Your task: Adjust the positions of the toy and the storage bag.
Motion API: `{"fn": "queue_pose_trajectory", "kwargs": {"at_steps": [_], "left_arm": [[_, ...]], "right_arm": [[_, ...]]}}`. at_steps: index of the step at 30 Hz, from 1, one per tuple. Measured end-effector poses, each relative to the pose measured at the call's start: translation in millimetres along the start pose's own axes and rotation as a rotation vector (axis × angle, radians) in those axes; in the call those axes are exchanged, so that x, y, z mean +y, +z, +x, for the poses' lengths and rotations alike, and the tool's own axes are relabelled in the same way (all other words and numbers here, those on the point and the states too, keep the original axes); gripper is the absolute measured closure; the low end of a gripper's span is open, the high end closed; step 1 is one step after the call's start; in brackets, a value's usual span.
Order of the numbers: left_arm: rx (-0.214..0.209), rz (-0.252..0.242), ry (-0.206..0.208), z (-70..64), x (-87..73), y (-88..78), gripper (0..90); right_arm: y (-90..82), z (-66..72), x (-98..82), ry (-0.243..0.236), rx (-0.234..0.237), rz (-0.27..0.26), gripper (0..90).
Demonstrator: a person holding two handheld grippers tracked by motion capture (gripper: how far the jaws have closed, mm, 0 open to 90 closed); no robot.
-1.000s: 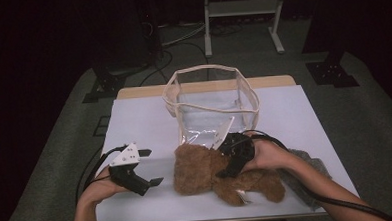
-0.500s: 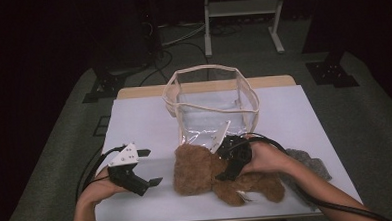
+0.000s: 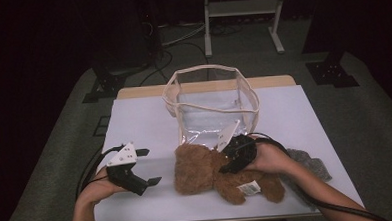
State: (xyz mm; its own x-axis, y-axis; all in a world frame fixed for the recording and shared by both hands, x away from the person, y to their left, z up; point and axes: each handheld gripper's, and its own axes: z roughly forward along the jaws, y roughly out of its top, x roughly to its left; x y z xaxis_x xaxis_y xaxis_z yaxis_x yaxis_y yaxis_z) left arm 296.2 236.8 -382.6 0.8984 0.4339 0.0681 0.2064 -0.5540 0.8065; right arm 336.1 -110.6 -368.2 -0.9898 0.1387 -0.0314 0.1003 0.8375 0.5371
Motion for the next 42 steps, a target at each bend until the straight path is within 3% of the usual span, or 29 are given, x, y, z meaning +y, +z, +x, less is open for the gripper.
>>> {"fn": "queue_pose_trajectory", "kwargs": {"at_steps": [9,18,28,42], "left_arm": [[0.005,-0.012,-0.009,0.6,-0.9,-3.3,1.5],[0.010,-0.014,-0.013,1.5,-2.1,-5.3,1.5],[0.013,-0.016,-0.021,2.8,-4.1,-6.5,1.5],[0.012,-0.006,-0.030,4.7,-7.2,-6.3,1.5]], "right_arm": [[-9.3,-3.1,2.9,0.000,0.017,-0.001,59.4],[-12.9,-2.9,0.8,0.011,0.024,-0.025,60.6],[-26.1,-5.7,-2.8,0.046,0.033,-0.091,60.9],[-51.1,-1.1,4.2,0.056,0.043,-0.168,60.9]]}}
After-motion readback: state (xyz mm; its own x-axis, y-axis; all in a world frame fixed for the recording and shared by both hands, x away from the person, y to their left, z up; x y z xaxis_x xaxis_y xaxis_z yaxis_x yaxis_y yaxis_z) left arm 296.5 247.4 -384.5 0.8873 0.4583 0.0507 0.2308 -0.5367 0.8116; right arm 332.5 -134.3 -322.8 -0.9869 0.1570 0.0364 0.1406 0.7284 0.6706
